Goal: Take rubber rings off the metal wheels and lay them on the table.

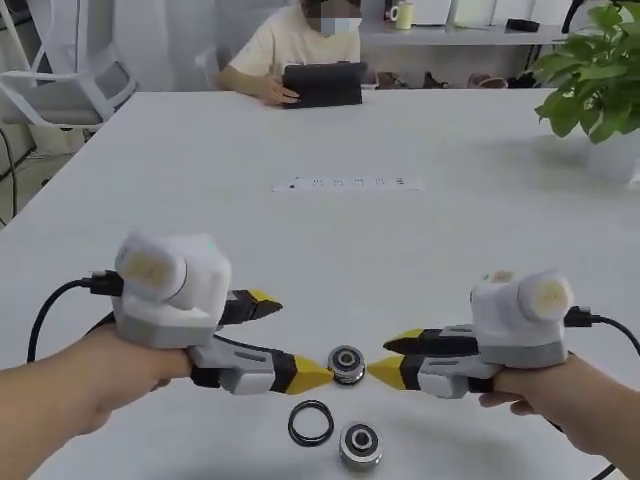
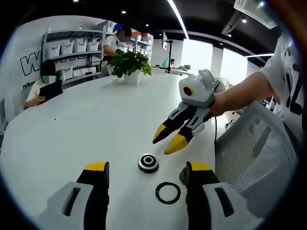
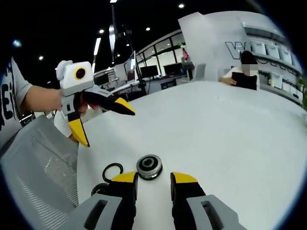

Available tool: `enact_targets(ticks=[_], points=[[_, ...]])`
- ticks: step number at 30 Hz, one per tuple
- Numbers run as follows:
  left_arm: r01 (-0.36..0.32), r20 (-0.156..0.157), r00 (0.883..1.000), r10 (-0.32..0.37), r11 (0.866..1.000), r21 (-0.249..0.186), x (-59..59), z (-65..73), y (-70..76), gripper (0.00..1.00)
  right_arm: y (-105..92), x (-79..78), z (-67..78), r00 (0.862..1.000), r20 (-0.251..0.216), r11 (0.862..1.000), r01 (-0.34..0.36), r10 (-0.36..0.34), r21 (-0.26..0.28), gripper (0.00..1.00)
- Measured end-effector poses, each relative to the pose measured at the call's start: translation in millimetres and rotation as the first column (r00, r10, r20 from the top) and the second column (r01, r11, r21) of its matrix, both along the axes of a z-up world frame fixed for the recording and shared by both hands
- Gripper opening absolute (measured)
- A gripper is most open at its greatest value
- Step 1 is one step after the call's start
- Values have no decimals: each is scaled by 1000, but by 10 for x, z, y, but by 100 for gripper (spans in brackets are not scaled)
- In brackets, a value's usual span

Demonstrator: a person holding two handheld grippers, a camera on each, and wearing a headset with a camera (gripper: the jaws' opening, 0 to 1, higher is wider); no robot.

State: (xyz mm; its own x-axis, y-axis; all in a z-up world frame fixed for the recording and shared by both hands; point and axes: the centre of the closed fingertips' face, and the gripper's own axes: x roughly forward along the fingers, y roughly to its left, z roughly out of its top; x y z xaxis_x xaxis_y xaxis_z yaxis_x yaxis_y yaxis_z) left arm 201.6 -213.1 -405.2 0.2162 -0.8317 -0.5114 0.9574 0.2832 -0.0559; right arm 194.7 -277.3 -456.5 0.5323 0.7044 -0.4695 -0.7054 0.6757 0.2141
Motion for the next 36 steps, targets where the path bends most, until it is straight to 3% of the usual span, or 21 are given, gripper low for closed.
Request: enact_targets(ticks=[9, 36], points=[[22, -7, 1000, -22, 1000, 13, -21, -109, -126, 58, 36, -20, -92, 999, -5, 999, -35, 35, -35, 23], [52, -47, 998, -49, 997, 61, 16, -388, -306, 41, 125, 35, -231, 996, -18, 993, -90, 89, -82, 17]])
